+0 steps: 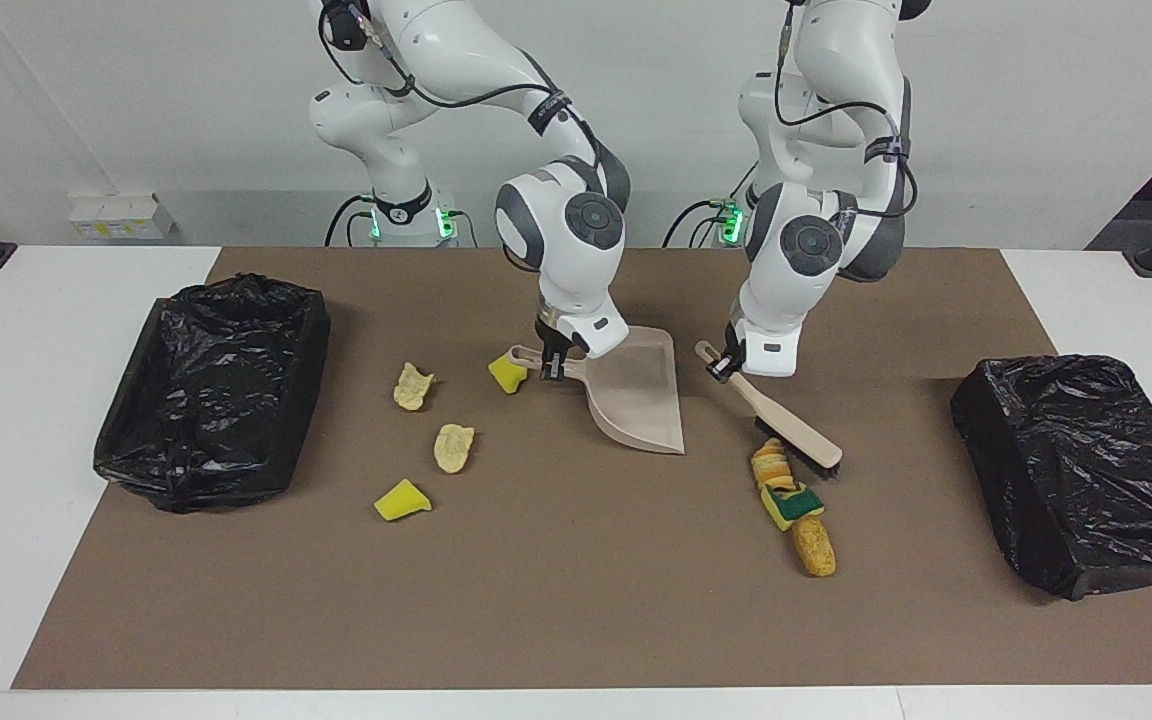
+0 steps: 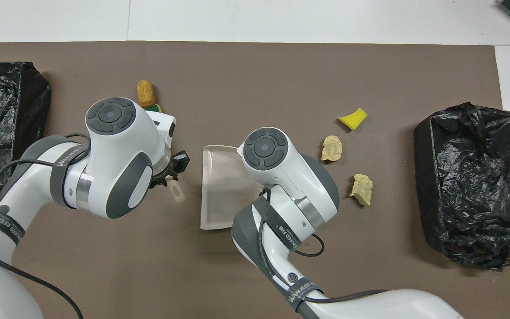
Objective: Sweep and dump trash in bin
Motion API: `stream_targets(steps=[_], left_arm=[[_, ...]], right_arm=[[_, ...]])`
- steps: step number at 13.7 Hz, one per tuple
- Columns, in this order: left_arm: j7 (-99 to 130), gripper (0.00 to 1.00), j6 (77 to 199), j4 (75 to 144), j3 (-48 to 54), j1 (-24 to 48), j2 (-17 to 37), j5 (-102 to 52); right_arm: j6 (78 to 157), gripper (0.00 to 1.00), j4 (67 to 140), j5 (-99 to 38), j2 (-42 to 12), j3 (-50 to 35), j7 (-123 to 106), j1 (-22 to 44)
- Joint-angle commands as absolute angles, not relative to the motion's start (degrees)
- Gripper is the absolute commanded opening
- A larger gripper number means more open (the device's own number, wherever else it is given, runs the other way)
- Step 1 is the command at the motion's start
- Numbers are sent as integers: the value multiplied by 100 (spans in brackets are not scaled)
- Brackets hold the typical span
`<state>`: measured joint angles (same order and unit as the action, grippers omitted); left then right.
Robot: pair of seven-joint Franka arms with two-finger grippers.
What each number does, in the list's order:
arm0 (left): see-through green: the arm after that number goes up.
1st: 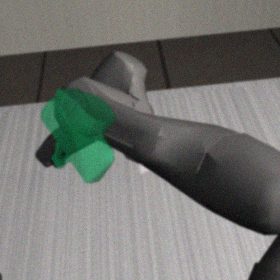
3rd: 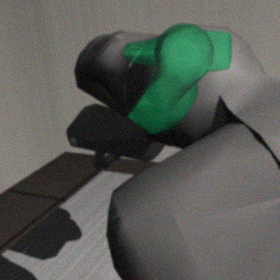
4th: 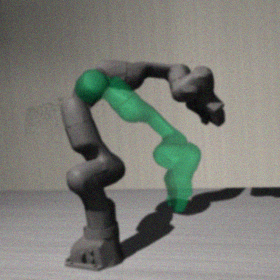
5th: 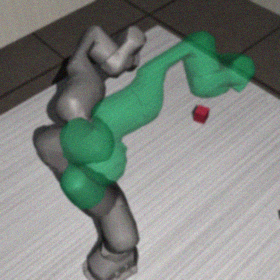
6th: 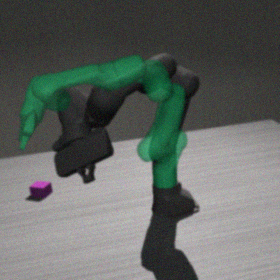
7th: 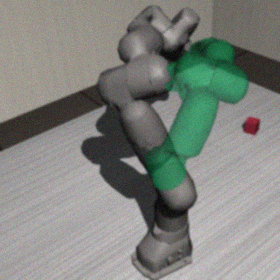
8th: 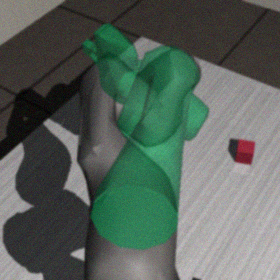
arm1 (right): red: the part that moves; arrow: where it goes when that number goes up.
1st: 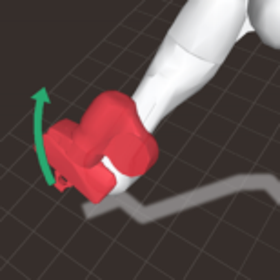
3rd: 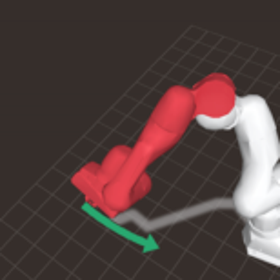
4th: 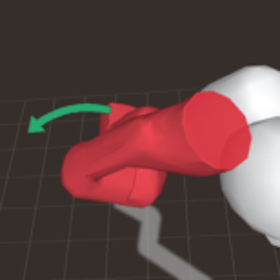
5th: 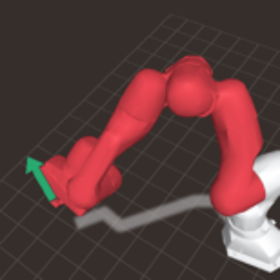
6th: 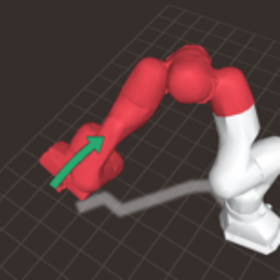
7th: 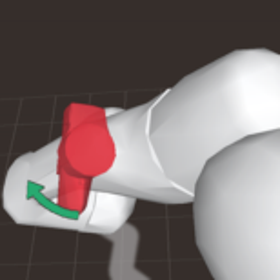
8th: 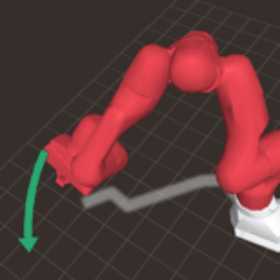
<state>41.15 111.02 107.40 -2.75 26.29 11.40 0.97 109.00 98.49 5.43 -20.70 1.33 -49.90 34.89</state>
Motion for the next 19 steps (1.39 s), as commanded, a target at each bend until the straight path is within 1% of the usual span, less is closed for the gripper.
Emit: stream_targets(steps=[1, 4, 5, 8, 9, 12, 13, 18, 19], left_arm=[[2678, 0, 11047, 10223, -290, 2288, 1467, 369], [745, 0, 11599, 10046, -290, 1760, 1739, 378], [242, 0, 11767, 9941, -299, 1575, 1914, 378], [-1033, 0, 11760, 8881, -299, 1196, 2660, 544], [-1446, 0, 11760, 8633, -290, 1039, 2863, 580], [-2853, 0, 11856, 8061, -299, 826, 3426, 729], [-3057, 0, 11900, 7990, -299, 817, 3567, 808], [-3762, 0, 11953, 8068, -299, 870, 3577, 879], [-3753, 0, 11849, 8208, -308, 914, 3508, 870]], right_arm=[[10969, 0, 10055, 527, -1907, 97, -4887, 3428], [10969, 0, 10055, 536, -1916, 97, -4887, 3428], [10969, 0, 10055, 536, -1907, 97, -4887, 3428], [10969, 0, 10055, 527, -1916, 97, -4887, 3428], [10977, 0, 10055, 527, -1916, 97, -4878, 3428], [10986, 0, 10055, 527, -1916, 97, -4878, 3428], [10986, 0, 10055, 527, -1916, 97, -4861, 3428], [10995, 0, 10055, 527, -1916, 97, -4808, 3428], [10995, 0, 10055, 527, -1916, 97, -4808, 3428]])
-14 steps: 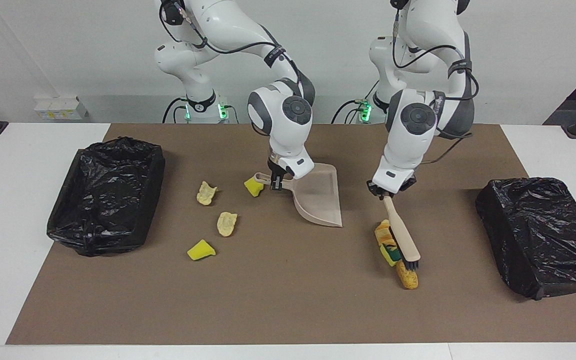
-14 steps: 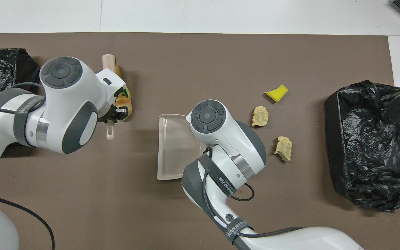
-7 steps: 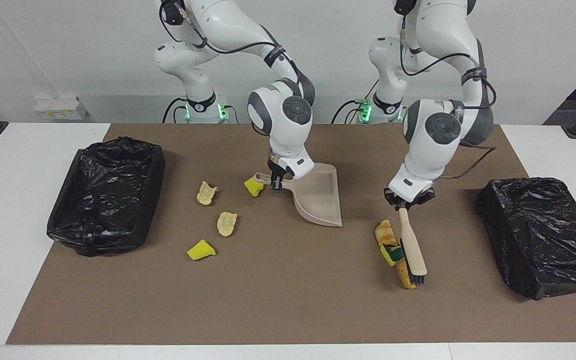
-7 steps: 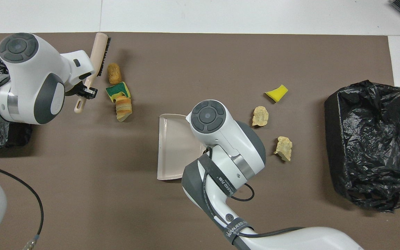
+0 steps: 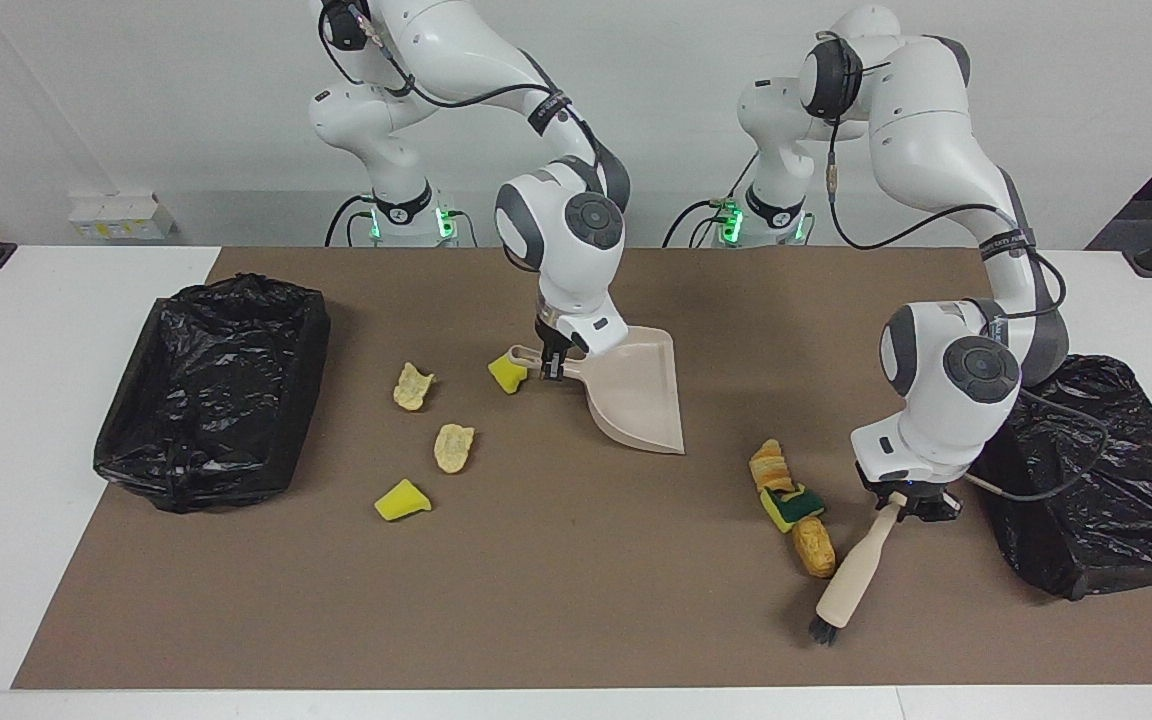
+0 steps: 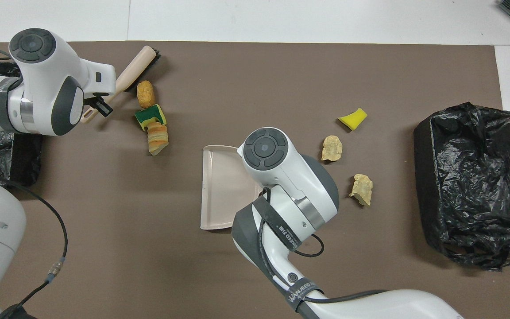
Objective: Sweep and dump trash in bin
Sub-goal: 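Sweep the sponge and roll into the dustpan with the left gripper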
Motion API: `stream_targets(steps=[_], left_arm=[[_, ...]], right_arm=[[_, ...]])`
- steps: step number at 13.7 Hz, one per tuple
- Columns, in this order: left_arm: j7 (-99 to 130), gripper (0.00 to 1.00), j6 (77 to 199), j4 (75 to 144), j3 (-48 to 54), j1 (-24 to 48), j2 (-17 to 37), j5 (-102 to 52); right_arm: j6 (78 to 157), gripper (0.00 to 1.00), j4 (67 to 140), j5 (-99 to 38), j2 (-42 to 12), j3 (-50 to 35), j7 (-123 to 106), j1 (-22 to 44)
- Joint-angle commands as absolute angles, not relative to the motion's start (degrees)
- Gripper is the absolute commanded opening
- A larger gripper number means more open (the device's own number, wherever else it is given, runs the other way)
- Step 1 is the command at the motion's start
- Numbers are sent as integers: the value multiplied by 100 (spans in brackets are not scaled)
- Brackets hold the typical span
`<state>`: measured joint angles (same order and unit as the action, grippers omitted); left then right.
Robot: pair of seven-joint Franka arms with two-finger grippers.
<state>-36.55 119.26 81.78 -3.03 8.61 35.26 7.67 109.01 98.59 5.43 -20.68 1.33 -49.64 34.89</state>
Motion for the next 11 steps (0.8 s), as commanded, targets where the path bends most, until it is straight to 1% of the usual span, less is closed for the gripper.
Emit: stream_targets(steps=[1, 4, 7, 11], left_arm=[[-3736, 0, 11813, 8453, -308, 966, 3342, 879], [-3727, 0, 11567, 9401, -316, 1002, 2552, 879], [-3622, 0, 11155, 10298, -316, 1221, 1795, 888], [-2796, 0, 10662, 10958, -290, 1502, 1328, 879]], right_arm=[[10995, 0, 10055, 527, -1916, 97, -4808, 3428], [10995, 0, 10055, 519, -1916, 97, -4808, 3428], [10995, 0, 10055, 519, -1916, 97, -4808, 3428], [10995, 0, 10055, 519, -1916, 97, -4808, 3428]])
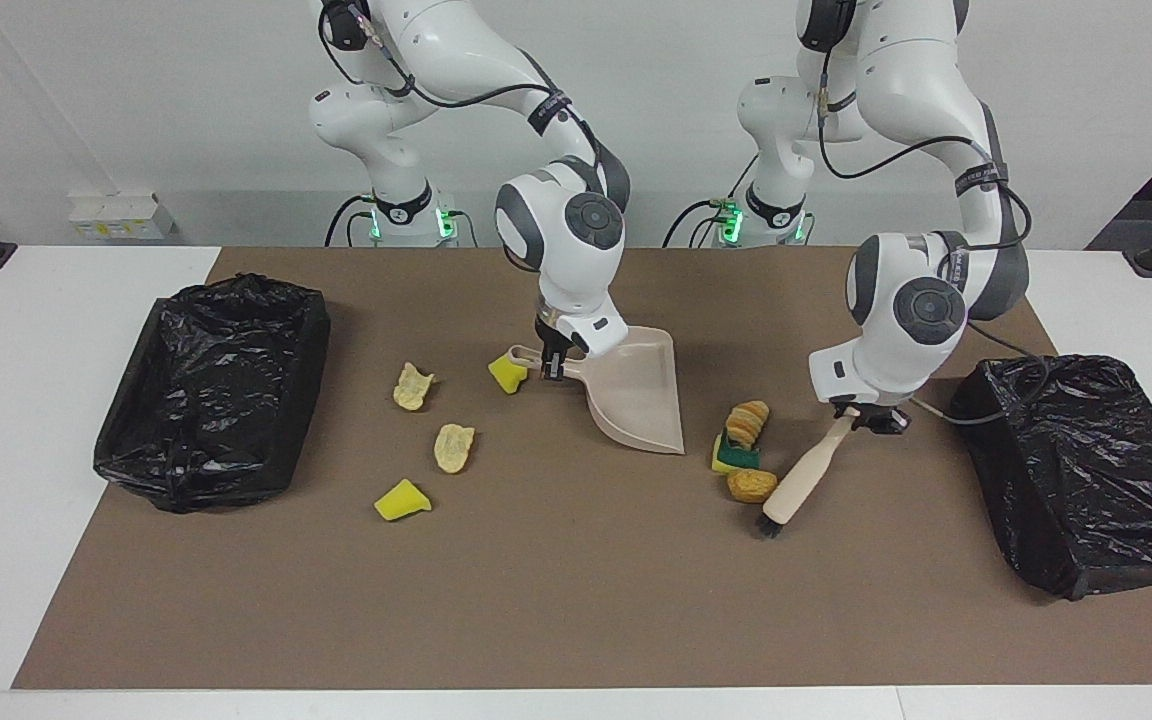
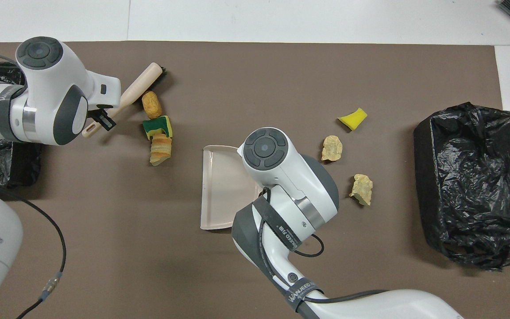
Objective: Sweep and dump trash in bin
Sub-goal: 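Sweep the sponge and roll into the dustpan with the left gripper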
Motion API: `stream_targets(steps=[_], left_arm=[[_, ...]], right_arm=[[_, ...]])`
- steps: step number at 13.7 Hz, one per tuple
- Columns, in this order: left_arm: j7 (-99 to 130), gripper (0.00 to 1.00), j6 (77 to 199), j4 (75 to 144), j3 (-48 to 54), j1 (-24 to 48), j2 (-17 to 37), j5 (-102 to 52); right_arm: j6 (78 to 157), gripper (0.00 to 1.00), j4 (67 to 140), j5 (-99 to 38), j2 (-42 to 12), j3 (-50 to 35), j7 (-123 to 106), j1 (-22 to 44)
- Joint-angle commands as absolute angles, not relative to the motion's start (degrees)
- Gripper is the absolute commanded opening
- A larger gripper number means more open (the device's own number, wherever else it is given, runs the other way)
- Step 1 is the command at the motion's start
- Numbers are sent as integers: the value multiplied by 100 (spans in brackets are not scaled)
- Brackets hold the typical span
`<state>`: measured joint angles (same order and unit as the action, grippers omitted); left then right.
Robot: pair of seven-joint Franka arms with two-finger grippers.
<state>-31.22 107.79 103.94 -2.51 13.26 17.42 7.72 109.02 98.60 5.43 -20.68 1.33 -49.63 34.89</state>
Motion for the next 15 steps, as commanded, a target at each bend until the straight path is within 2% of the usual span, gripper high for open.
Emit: stream_targets(steps=[1, 3, 8, 13, 15], left_arm=[[-2638, 0, 10470, 11082, -290, 1720, 1214, 879], [-2103, 0, 10083, 11398, -281, 2072, 933, 870], [-934, 0, 10046, 11961, -272, 3013, 519, 493], [182, 0, 9659, 11883, -272, 3734, 54, -17], [246, 0, 9485, 11839, -281, 3683, -227, -44]], right_arm=[[10995, 0, 10055, 519, -1916, 97, -4808, 3428], [11004, 0, 10055, 519, -1916, 97, -4808, 3428], [11004, 0, 10063, 519, -1916, 97, -4816, 3419], [11004, 0, 10063, 519, -1916, 97, -4816, 3419], [11004, 0, 10063, 519, -1916, 97, -4816, 3419]])
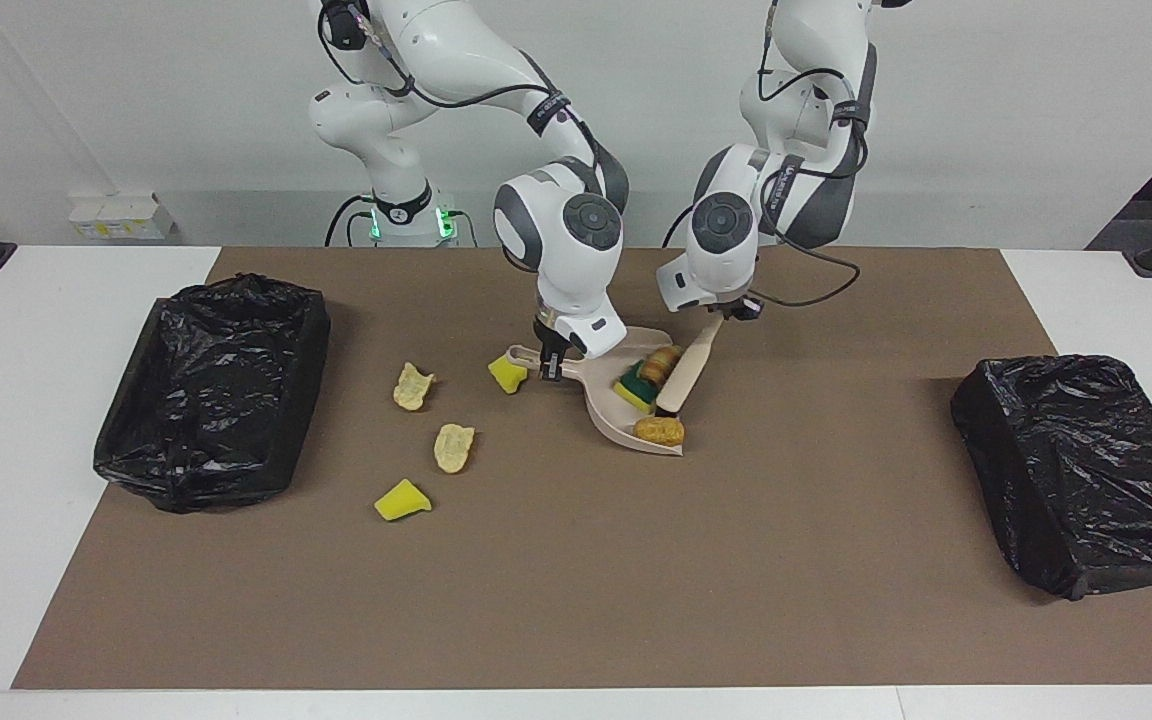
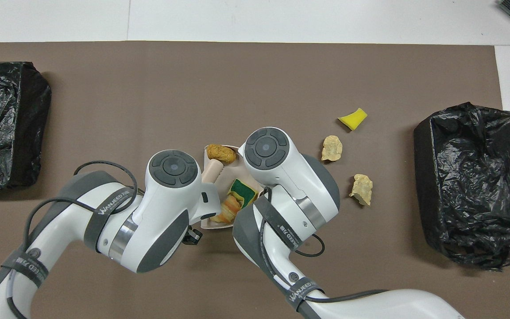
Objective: Sweep and dump trash in bin
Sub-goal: 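Sweep the sponge and roll into the dustpan with the left gripper, then carry the loaded dustpan with the right gripper over the nearer black bag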
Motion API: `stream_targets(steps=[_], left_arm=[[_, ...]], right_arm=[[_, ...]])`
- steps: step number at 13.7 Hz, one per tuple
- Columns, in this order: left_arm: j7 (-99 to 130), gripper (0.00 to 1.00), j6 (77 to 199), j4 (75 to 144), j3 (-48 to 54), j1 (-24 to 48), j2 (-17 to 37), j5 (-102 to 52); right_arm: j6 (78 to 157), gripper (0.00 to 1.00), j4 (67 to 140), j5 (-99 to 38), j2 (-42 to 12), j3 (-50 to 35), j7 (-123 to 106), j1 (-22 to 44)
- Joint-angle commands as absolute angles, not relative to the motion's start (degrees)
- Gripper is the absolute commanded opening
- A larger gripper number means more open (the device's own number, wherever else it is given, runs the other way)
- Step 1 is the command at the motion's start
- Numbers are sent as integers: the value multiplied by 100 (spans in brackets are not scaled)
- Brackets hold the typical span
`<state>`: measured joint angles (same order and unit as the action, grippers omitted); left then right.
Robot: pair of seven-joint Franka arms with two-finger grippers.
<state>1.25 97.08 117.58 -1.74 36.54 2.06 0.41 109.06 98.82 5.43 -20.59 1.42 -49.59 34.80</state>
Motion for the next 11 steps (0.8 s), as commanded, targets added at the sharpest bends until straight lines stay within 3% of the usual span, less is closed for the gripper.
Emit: stream_targets(steps=[1, 6, 11], left_arm=[[255, 0, 9379, 11752, -316, 3674, -289, -44], [516, 0, 9377, 12215, -378, 2928, -571, -35], [1641, 0, 10097, 12725, -360, 2760, -615, -35]], right_arm=[[11004, 0, 10063, 519, -1916, 97, -4816, 3419], [10995, 0, 10063, 510, -1916, 97, -4816, 3393], [10995, 0, 10072, 510, -1916, 88, -4808, 3331]])
